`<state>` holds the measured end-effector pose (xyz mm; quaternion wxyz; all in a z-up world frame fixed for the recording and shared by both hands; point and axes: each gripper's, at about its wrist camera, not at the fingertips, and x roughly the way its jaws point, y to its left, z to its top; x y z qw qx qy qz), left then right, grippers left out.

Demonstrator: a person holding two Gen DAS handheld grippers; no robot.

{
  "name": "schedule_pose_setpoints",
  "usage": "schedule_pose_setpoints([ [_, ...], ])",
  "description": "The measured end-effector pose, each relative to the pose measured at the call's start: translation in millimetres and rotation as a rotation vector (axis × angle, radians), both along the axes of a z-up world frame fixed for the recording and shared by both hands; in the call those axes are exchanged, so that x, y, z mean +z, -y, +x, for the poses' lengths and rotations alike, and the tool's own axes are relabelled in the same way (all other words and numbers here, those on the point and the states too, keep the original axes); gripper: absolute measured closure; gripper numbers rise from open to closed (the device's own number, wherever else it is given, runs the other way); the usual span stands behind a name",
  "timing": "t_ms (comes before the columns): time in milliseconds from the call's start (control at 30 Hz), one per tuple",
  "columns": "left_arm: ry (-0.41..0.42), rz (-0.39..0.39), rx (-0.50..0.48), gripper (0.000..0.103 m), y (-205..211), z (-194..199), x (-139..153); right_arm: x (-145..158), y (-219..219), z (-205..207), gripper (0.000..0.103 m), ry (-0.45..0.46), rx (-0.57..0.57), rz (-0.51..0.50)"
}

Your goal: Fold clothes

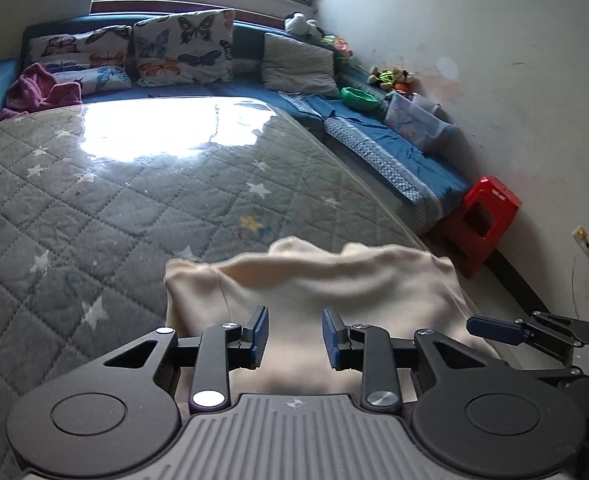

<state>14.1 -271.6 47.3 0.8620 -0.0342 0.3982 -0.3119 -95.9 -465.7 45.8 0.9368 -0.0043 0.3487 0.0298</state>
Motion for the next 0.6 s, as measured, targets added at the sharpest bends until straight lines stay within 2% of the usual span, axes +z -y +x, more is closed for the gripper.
schedule_pose_setpoints([
  [200, 0.015, 0.025, -0.026, 0.071, -4, -26, -10, -14, -3, -18, 0.053, -0.025, -0.015, -0.037],
  [333, 0.009, 0.033, -0.020, 0.071, -7, -34, -16, -11, -7, -27, 0.053, -0.007, -0.015, -0.057],
  [467, -0.001, 0.028, -0.003, 0.070, -10, -37, -21, -6, -13, -25, 0.051, 0.034, -0.012, -0.040],
  [600, -0.013, 0.025, 0.007, 0.070, -13, -40, -23, -14, -22, -19, 0.048, 0.023, -0.001, -0.030],
])
